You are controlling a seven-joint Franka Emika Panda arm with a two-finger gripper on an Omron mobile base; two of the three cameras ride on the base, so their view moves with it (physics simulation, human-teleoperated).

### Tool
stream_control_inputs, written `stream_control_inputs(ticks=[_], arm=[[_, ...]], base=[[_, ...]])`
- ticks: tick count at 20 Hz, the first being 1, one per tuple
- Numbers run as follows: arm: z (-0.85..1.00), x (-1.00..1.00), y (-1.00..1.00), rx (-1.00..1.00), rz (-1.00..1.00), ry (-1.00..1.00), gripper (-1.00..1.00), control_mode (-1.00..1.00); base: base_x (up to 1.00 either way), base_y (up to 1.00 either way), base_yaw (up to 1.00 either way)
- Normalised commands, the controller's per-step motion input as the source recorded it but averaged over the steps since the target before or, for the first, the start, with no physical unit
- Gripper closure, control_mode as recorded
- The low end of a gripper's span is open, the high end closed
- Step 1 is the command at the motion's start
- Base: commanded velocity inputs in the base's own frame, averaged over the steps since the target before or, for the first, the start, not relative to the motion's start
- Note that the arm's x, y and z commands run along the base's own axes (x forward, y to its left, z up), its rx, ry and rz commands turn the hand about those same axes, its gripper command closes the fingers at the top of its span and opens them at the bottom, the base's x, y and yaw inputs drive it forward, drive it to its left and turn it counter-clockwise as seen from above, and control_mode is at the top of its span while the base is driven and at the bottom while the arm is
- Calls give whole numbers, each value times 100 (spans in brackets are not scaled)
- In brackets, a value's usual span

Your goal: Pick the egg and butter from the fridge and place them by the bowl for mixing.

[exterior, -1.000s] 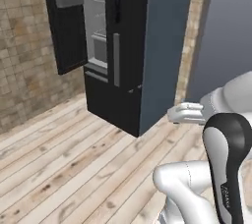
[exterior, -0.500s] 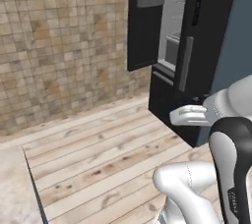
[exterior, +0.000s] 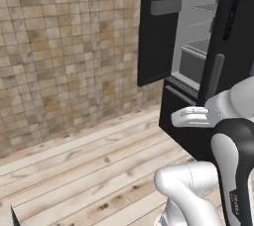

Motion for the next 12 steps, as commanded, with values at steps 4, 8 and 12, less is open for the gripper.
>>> stream_control_inputs(ticks=[4, 8, 12], arm=[[0, 0, 0, 0, 0, 0, -100, 100], [0, 0, 0, 0, 0, 0, -100, 100], [0, 0, 0, 0, 0, 0, -100, 100]], base=[[100, -8, -1], [100, 0, -9], [100, 0, -22]])
